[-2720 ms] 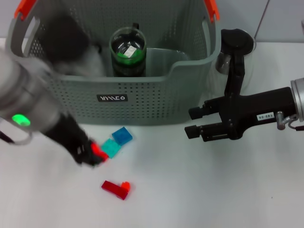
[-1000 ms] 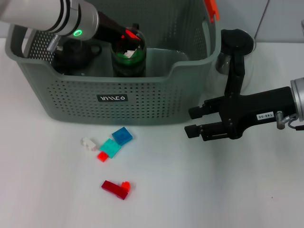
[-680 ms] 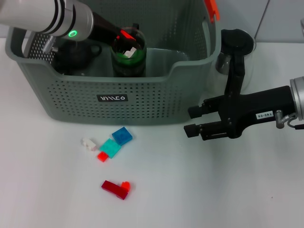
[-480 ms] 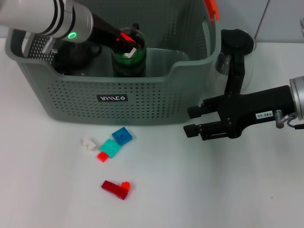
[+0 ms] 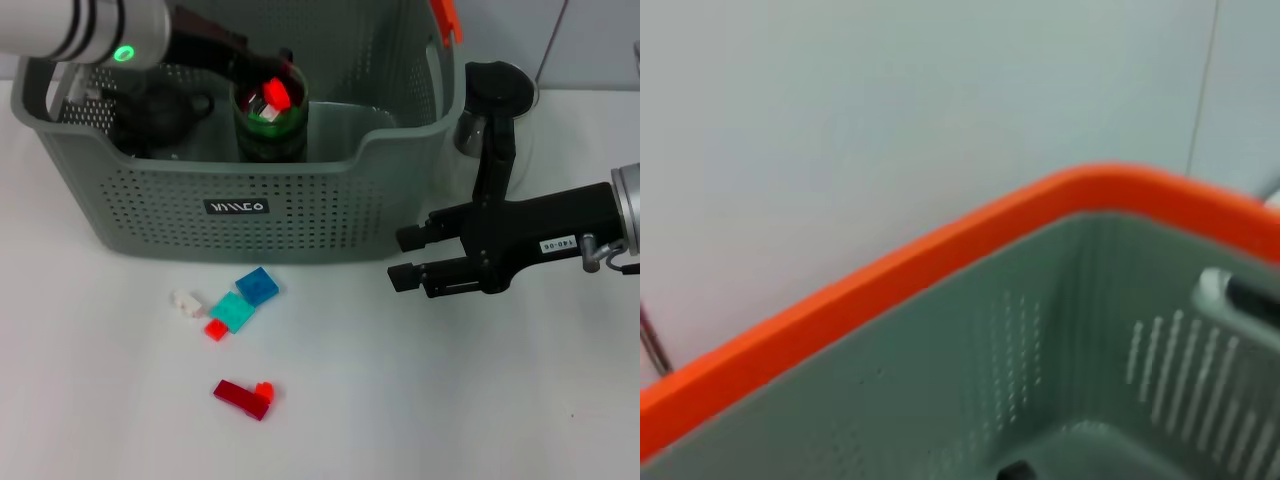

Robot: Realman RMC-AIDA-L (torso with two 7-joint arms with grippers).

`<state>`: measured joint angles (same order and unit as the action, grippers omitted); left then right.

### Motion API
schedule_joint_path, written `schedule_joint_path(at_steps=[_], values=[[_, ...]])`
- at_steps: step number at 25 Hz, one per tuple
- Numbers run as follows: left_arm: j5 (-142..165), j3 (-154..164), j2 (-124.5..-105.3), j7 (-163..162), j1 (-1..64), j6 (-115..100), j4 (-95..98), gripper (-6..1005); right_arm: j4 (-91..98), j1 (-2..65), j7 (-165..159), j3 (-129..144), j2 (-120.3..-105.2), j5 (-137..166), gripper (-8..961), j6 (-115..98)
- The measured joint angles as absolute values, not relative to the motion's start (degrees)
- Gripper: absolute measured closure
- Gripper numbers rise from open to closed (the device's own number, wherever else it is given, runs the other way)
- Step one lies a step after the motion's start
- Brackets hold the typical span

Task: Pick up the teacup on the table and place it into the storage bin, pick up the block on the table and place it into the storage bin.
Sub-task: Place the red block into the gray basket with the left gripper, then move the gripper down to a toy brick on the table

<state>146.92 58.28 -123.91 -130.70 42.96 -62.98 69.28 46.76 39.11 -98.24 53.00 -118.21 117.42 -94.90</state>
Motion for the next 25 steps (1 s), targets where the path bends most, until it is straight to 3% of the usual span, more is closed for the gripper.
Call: schedule_joint_path(at_steps=[8, 17, 21, 25], values=[[126.0, 45.5, -123.13, -131.7, 35.0, -80.6, 85.1, 506, 46.8, 39.0, -98.3, 53.0, -118.14, 117.4, 344, -94.9], [111.4, 36.3, -117.49, -129.9, 25.8, -109.2, 87.0, 503, 46.8, 39.2, -98.3, 53.0, -118.13, 117.4, 343, -94.6], [115.9, 40.6, -118.06, -125.9, 22.0, -110.5, 88.0, 511, 46.8, 39.5, -98.3, 53.2, -118.13, 117.4, 343, -94.5], [126.5, 45.4, -119.11, -125.6, 22.9, -110.1, 86.7, 509, 46.8, 39.6, -98.3, 53.3, -118.12, 117.4, 343, -94.5]])
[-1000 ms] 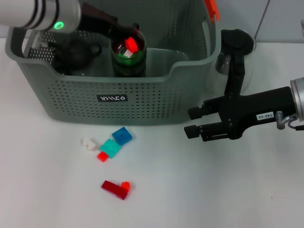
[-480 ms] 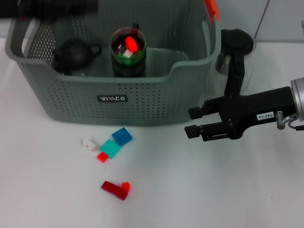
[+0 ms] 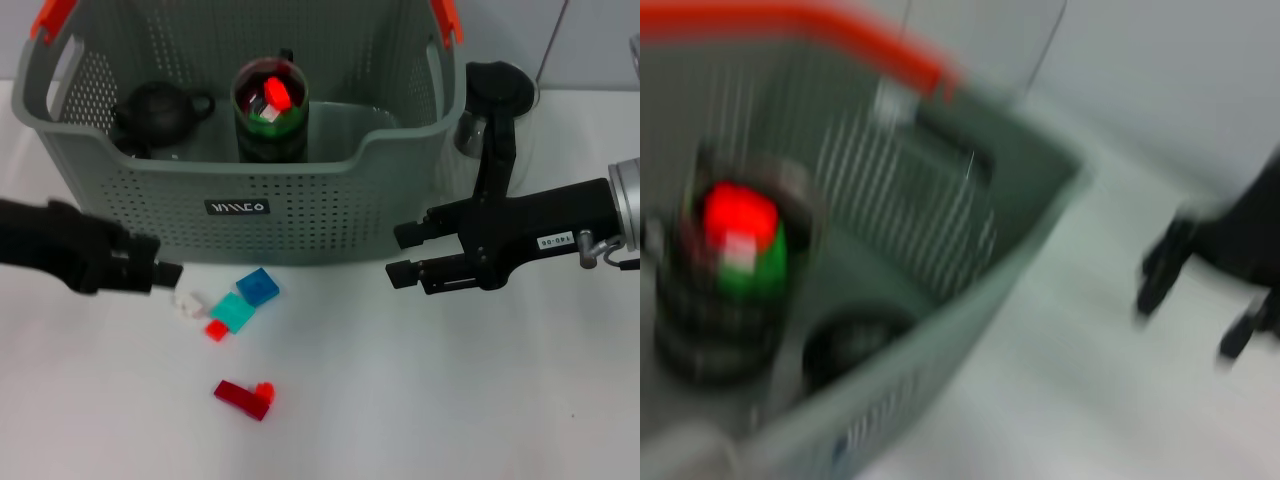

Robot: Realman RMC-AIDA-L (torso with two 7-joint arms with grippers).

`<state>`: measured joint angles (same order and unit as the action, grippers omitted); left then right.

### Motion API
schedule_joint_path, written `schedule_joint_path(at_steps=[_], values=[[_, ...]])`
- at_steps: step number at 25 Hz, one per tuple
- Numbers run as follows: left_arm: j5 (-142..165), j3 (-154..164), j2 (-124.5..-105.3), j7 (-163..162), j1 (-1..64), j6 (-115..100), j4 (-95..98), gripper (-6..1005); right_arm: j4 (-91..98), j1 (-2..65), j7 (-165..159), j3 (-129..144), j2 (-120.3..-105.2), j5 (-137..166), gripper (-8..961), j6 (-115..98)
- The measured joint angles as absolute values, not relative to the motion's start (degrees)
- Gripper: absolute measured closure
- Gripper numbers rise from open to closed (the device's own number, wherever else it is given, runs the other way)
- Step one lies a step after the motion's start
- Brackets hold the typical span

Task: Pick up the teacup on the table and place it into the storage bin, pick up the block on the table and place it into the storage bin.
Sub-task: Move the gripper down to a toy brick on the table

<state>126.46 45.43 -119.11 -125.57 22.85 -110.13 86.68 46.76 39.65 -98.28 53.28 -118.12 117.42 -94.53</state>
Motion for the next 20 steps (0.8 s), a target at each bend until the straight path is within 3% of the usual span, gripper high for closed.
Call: schedule_joint_path(at_steps=[10, 20], values=[[145.9, 54.4, -124.56, -126.4, 25.6, -101.7, 84.9, 510, 46.8, 39.6, -98.3, 53.2, -118.22, 117.4, 344, -94.5], [151.6, 68.0, -124.42, -135.0, 23.4, -87.8, 82.6, 510, 46.8, 39.5, -98.2, 53.0, -118.16, 117.4, 345, -94.5]])
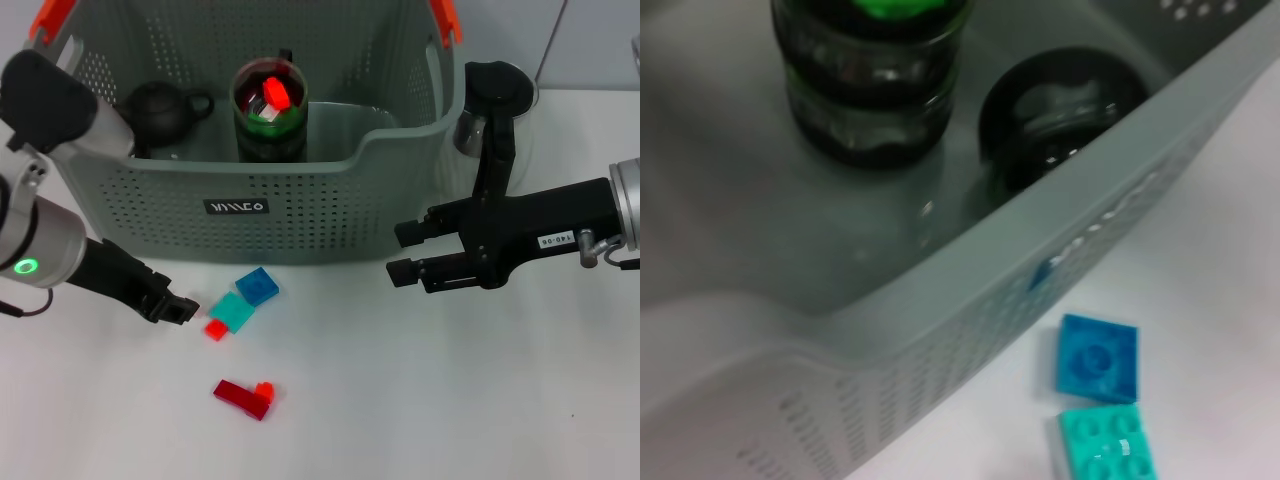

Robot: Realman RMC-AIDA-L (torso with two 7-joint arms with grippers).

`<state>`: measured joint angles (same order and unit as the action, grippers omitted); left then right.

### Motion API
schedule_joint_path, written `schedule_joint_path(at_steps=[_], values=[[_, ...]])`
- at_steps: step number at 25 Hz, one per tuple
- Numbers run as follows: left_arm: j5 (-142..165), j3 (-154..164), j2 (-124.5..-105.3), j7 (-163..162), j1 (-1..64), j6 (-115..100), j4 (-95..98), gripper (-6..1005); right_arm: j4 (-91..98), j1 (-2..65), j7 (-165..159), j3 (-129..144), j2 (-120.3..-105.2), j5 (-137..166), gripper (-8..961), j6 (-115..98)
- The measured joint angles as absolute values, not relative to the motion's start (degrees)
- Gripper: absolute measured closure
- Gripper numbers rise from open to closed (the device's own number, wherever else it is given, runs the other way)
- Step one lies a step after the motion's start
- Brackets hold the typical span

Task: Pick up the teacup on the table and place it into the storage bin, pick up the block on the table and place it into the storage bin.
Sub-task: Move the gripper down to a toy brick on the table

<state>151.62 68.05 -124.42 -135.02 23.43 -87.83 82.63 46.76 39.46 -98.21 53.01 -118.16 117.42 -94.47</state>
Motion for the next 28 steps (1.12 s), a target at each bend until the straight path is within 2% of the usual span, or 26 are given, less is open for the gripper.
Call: schedule_joint_path(at_steps=[10, 22, 28], values=[[156.9, 72.1, -124.42, -141.2, 26.2, -83.6, 77.4, 505, 46.8, 39.5, -98.0, 53.0, -118.18, 117.4, 343, -94.5], [157.7, 75.1, -124.45, -143.3, 26.3, -81.1, 77.1, 497, 46.8, 39.2, -97.8, 53.0, -118.12, 117.4, 344, -94.5], [158.8, 76.7, -124.46, -144.1, 26.3, -80.4, 76.8, 439, 46.8, 39.2, -97.9, 53.0, -118.12, 117.4, 343, -94.6]])
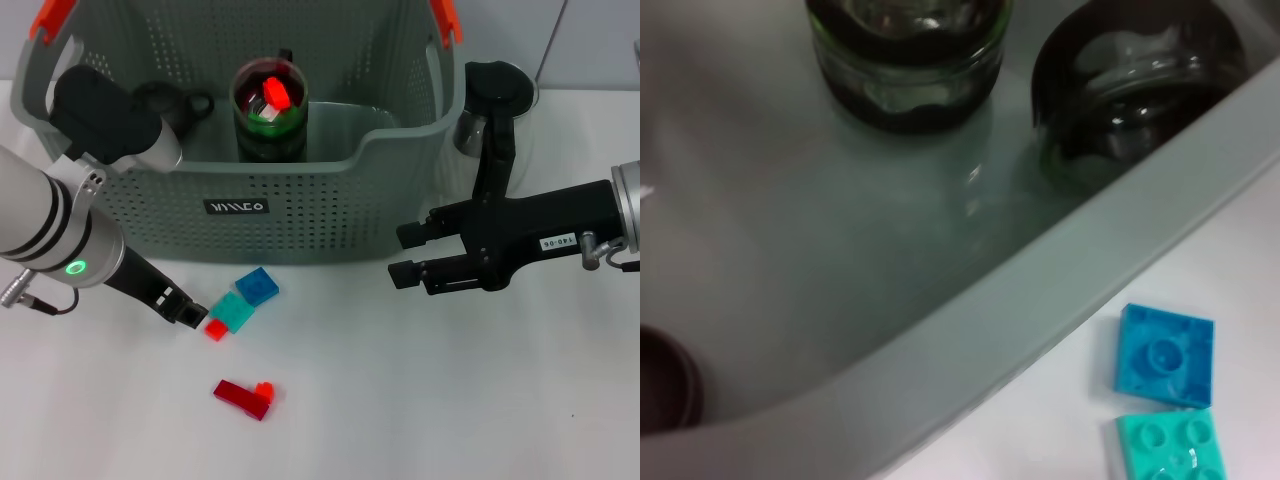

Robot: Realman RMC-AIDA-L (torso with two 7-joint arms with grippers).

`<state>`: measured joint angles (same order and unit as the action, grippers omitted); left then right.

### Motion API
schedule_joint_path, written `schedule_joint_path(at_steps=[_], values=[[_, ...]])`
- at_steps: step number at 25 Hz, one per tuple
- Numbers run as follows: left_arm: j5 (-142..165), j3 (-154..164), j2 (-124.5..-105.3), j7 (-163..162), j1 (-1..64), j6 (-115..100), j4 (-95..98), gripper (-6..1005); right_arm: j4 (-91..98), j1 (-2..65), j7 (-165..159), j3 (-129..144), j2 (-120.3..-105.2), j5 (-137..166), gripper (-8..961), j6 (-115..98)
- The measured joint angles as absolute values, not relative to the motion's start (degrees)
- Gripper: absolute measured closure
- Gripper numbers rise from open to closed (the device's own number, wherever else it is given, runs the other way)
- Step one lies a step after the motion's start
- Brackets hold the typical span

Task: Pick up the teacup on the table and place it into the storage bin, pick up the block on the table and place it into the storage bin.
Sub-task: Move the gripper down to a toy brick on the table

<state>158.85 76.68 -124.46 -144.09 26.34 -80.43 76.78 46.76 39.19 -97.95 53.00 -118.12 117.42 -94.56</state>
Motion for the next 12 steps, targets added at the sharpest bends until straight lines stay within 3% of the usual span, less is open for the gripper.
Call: schedule_joint_path(at_steps=[12], values=[[159.3, 77.4, -124.38, -144.7, 27.8, -78.8, 73.7, 379, 46.8, 39.3, -98.0, 53.2, -118.13, 117.4, 344, -94.5]])
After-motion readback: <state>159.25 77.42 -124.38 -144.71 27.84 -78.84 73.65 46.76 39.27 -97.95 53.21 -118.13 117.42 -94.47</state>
